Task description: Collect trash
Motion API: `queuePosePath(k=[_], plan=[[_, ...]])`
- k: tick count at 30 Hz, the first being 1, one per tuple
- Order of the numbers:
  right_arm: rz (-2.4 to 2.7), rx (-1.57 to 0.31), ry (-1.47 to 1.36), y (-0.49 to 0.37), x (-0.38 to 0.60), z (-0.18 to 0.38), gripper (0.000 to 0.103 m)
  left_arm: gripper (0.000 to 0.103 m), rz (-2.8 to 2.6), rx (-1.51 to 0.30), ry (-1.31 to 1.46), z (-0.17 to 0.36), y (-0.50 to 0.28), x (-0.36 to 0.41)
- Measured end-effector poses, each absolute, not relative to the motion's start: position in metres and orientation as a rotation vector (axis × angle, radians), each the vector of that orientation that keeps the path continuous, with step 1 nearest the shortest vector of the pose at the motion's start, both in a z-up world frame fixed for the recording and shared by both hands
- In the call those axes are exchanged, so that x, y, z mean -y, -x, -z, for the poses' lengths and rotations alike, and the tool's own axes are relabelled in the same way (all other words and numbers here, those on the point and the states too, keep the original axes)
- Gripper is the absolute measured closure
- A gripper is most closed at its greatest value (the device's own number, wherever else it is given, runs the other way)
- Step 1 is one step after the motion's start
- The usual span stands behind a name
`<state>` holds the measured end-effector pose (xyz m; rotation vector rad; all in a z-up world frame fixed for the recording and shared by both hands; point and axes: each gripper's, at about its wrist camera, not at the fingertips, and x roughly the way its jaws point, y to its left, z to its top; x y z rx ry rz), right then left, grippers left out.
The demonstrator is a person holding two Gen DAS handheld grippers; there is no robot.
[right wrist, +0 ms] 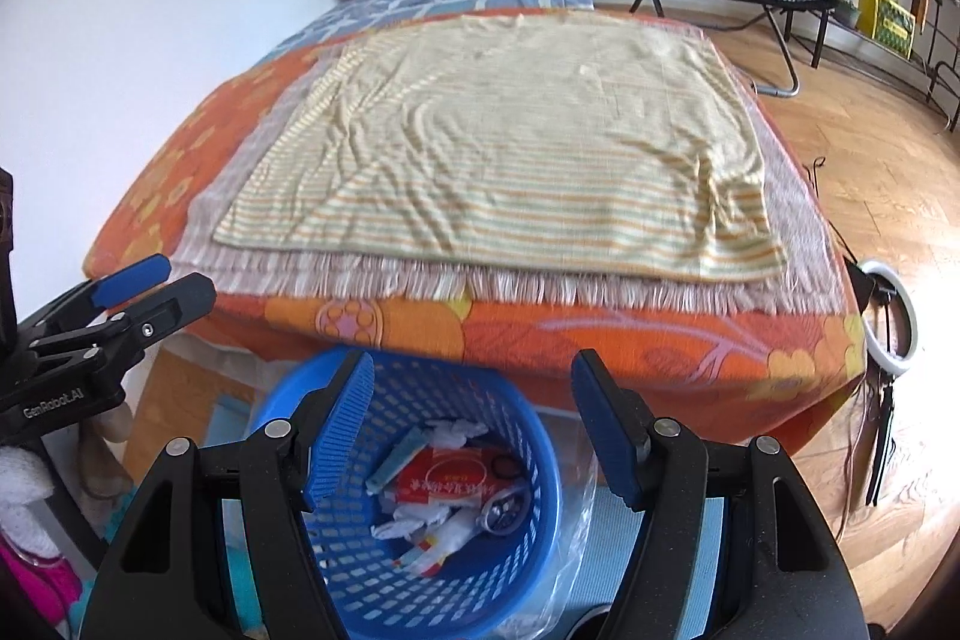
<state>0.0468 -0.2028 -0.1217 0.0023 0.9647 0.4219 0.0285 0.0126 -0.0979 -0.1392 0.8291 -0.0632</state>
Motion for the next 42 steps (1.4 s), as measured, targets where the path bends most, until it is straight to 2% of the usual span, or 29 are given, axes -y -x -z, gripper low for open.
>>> queuePosePath(k=[10,14,19,22,42], plan=[[-0.442,-0.899,0.001,-0.074,0.201,0.099,0.035,0.014,0.068,-0.75,0.112,0.062,-0.056,-0.011],[-0.44,-0.887,-0.016,-0.087,0.204,0.097,0.035,0.009,0.058,-0.721,0.115,0.055,-0.065,-0.012],[-0.429,-0.859,-0.011,-0.097,0.205,0.097,0.035,0.005,0.025,-0.704,0.128,0.059,-0.073,-0.019],[-0.417,-0.851,-0.003,-0.101,0.205,0.101,0.025,0.005,-0.013,-0.716,0.13,0.068,-0.078,-0.023],[-0.39,-0.837,-0.02,-0.101,0.209,0.106,0.024,0.001,-0.048,-0.702,0.125,0.069,-0.073,-0.023]])
